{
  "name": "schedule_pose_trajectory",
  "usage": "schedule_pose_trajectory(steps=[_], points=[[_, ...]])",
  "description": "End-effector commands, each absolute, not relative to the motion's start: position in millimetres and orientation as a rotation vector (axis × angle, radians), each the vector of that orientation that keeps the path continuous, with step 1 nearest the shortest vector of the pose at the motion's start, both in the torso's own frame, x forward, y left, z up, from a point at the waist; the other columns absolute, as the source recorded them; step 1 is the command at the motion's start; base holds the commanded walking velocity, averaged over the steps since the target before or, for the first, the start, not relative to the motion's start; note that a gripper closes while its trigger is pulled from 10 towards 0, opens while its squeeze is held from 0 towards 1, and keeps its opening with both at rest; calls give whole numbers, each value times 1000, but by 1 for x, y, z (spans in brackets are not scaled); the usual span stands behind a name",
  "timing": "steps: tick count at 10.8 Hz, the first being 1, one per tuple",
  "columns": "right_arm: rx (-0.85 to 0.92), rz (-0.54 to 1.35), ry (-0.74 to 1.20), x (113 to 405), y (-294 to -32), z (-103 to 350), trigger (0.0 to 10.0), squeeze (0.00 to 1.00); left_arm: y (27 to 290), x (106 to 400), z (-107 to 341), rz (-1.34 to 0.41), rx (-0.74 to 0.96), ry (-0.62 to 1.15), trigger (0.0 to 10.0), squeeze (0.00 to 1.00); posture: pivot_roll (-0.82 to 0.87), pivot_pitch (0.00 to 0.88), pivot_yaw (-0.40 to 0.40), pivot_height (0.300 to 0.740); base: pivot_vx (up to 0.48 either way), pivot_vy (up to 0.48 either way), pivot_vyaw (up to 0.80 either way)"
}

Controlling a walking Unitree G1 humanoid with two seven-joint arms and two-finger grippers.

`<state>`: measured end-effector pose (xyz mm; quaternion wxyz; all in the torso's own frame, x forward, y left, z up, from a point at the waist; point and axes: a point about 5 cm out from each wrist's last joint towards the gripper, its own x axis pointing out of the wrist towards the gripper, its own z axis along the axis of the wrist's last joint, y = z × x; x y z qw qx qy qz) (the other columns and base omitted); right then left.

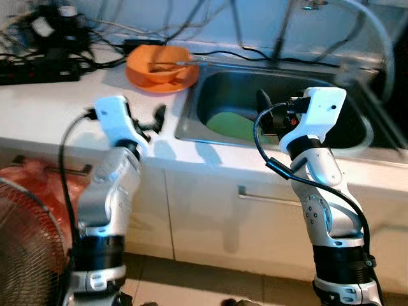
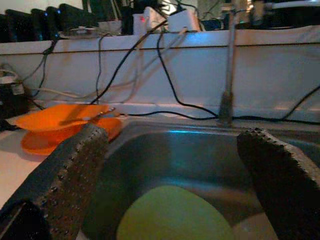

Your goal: Kitchen organization

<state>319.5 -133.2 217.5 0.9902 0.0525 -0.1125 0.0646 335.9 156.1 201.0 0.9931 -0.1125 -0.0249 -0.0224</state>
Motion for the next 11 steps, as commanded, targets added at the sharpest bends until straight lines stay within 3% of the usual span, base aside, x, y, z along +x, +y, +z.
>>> schedule_pose_trajectory(steps=[1, 5, 10, 11], points=[[113, 123, -221, 318, -136, 219, 10000, 0, 157, 339, 206, -39, -232, -65, 10000, 0, -62, 75, -20, 740, 0, 0, 0], [81, 128, -299, 318, -135, 235, 10000, 0, 158, 340, 230, -63, -198, -189, 10000, 0, -63, 72, -21, 740, 371, 0, 0], [70, 142, -290, 320, -135, 232, 10000, 0, 157, 341, 231, -50, -206, -204, 10000, 0, -61, 59, -23, 740, 415, 54, 0], [65, 153, -291, 319, -133, 232, 10000, 0, 157, 341, 229, -36, -212, -198, 10000, 0, -61, 59, -23, 740, 0, 0, 0]])
